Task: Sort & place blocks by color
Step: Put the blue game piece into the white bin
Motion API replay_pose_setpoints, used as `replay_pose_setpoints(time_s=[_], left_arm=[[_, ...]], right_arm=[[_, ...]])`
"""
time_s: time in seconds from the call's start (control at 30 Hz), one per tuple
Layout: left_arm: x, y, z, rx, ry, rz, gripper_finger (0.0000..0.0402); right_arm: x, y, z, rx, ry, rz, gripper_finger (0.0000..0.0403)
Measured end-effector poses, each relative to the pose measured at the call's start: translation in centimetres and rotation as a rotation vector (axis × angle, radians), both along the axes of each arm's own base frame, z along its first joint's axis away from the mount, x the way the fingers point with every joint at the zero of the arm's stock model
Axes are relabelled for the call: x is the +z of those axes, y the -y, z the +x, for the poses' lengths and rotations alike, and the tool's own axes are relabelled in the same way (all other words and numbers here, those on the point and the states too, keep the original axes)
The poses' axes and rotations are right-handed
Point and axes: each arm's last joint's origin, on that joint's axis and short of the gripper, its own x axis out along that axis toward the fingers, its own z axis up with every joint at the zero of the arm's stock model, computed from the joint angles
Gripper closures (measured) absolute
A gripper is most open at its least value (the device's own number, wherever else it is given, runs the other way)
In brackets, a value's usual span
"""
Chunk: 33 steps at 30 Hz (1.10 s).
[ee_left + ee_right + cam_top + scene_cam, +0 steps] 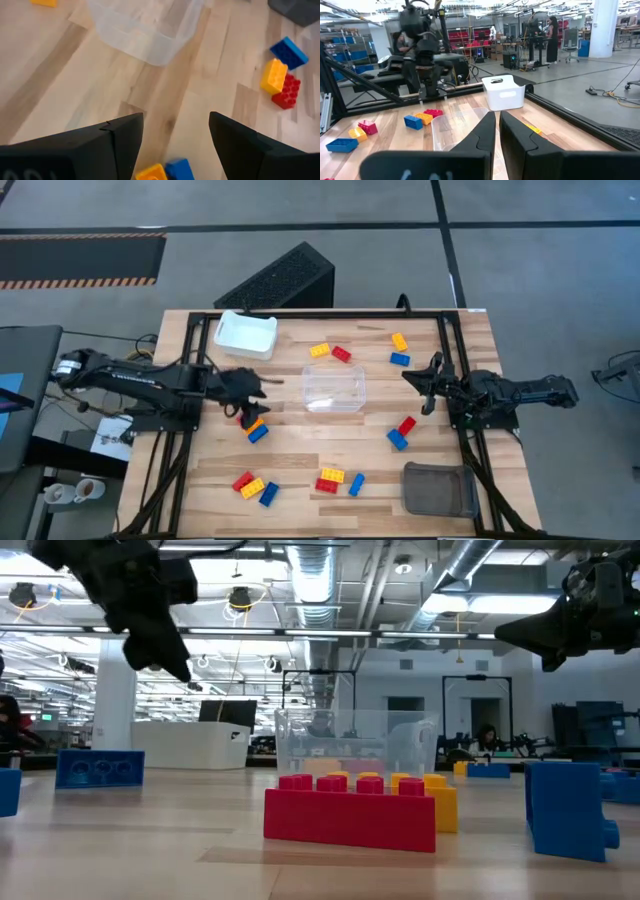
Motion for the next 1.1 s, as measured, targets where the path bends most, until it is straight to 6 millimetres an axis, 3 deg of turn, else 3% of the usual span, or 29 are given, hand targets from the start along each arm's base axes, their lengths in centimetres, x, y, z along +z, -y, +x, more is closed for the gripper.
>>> replay_pose_setpoints(time_s=[0.23,0.43,0.73,1.1], left_arm=[[-1.0,4.6,-0.5,0.003,-0.027,0.009,0.0189],[-3.6,7.1,0.3,0.049,-0.088,0.112,0.0171],[-7.7,8.3,1.3,0.086,-0.289,0.043,0.0164],[-8.6,8.8,1.5,0.083,-0.328,-0.001,0.0182]], right_arm=[[0.0,0.0,0.0,0.000,0.000,0.000,0.0352],[0.0,0.0,0.0,0.000,0.000,0.000,0.0352],[0.0,0.0,0.0,0.000,0.000,0.000,0.0352],[0.0,0.0,0.0,0.000,0.000,0.000,0.0352]])
